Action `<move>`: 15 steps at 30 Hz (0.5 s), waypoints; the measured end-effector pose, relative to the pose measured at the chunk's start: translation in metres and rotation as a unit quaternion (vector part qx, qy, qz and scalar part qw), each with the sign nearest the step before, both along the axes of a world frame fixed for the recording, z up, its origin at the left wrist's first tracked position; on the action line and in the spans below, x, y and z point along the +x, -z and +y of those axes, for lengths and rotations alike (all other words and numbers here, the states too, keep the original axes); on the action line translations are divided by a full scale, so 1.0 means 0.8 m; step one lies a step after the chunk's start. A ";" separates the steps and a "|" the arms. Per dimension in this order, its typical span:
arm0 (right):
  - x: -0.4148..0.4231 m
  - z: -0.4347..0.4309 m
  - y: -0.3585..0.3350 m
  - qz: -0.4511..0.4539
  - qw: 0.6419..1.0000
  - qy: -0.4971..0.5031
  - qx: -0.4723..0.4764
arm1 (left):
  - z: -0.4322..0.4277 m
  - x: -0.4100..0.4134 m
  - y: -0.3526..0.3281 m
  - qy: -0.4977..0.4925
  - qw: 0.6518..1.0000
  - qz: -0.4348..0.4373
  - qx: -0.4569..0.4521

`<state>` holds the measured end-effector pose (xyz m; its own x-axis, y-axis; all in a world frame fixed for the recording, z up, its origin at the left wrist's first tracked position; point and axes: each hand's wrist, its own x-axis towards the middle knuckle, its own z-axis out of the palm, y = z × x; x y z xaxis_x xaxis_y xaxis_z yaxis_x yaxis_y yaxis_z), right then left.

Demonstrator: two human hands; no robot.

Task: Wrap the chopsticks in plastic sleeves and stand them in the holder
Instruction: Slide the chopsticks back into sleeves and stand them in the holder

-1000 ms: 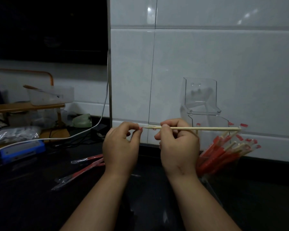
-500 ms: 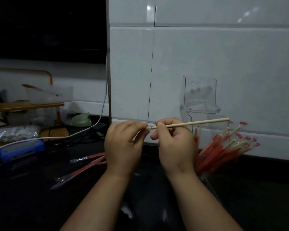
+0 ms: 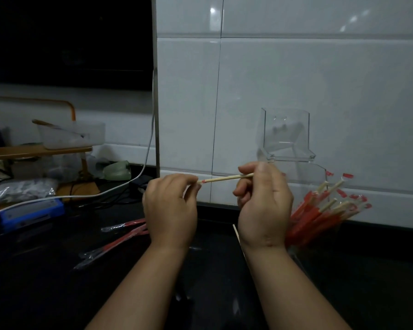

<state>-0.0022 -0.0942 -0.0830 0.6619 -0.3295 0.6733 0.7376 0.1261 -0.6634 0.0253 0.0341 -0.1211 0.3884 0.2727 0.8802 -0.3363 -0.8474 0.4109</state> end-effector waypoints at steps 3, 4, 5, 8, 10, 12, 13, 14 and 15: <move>0.006 0.003 0.003 0.048 0.998 -0.021 -0.044 | -0.004 -0.003 -0.003 0.017 0.998 -0.047 0.042; 0.007 0.003 0.004 0.063 0.996 -0.025 -0.051 | -0.005 -0.003 -0.003 0.018 0.997 -0.054 0.048; 0.007 0.003 0.005 0.071 0.996 -0.026 -0.050 | -0.005 -0.003 -0.004 0.017 0.997 -0.056 0.049; 0.008 -0.002 0.003 0.078 0.997 -0.022 -0.018 | -0.002 -0.003 -0.003 0.018 0.998 -0.048 0.036; 0.011 -0.004 0.002 0.087 0.996 -0.024 -0.020 | -0.002 -0.003 -0.003 0.022 0.998 -0.051 0.040; 0.014 -0.003 0.005 0.096 0.994 -0.019 -0.048 | -0.004 -0.003 -0.004 0.029 0.996 -0.061 0.053; 0.014 -0.001 0.006 0.100 0.993 -0.014 -0.063 | -0.005 -0.004 -0.004 0.033 0.995 -0.066 0.060; 0.015 0.001 0.008 0.105 0.992 -0.009 -0.073 | -0.006 -0.004 -0.004 0.037 0.995 -0.069 0.065; 0.015 0.002 0.008 0.107 0.991 -0.006 -0.077 | -0.007 -0.004 -0.004 0.038 0.994 -0.071 0.068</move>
<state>0.0099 -0.0927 -0.0894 0.7978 -0.2255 0.5592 0.5775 0.0189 -0.8162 0.0220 0.0288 -0.1178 0.2732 0.1214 0.9543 -0.4485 -0.8615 0.2380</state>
